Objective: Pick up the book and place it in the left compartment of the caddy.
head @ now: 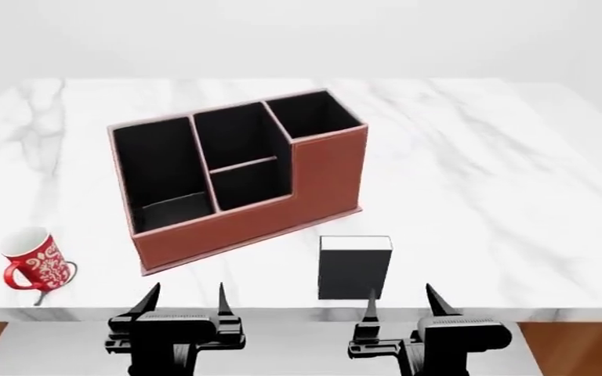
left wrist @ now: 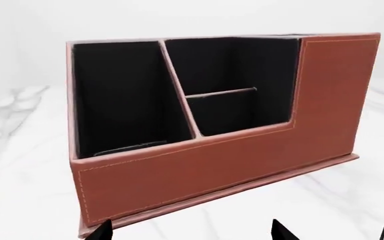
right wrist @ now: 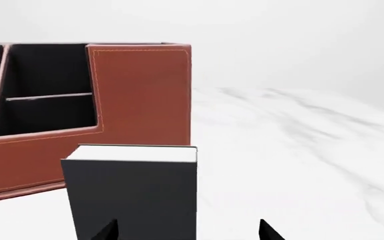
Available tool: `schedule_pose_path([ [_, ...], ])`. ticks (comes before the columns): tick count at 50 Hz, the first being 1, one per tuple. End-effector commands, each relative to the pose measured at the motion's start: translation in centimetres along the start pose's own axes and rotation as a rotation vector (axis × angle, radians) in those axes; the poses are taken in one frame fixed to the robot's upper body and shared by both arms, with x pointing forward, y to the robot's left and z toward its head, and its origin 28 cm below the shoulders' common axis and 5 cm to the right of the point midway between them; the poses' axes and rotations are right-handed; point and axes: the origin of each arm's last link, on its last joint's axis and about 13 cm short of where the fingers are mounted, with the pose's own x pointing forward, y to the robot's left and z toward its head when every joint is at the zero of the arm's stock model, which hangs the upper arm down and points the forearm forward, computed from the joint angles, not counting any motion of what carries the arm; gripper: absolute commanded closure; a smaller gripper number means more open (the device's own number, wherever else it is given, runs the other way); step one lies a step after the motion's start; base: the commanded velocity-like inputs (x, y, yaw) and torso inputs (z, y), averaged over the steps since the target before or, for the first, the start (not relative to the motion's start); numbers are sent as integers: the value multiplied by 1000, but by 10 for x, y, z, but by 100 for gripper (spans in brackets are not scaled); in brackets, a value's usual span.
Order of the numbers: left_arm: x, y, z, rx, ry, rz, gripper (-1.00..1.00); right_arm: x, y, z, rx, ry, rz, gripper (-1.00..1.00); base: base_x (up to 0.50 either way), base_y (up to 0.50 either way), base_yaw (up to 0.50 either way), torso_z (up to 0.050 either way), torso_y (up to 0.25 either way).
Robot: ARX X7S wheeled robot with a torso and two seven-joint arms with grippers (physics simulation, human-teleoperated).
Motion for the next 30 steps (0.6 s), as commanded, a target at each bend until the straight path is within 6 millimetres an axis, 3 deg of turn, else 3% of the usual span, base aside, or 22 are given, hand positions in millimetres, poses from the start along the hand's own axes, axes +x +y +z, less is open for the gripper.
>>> schedule_pose_path([
  [1,-1,0,-1,4,-1,3,-100,-1,0,-1,1,-1,0,-100,31,-500,0,0,0],
  [15,-1,1,1,-1,-3,6,-100,0,0,2,1,0,-28,-100,4,-53,0,0,0],
  [22,0,2,17,-8,-14,-9,-100,4,-3,21,1,7,-23,-100,0,0,0,0,0],
  [26,4,5,50,16,-9,-20,-100,12,-9,55,-9,25,-19,-100,0,0,0,0,0],
  [27,7,7,65,20,-12,-28,-100,14,-12,75,29,24,20,-100,0,0,0,0,0],
  [30,11,9,85,14,-14,-36,-100,18,-17,103,43,-4,28,-100,0,0,0,0,0],
])
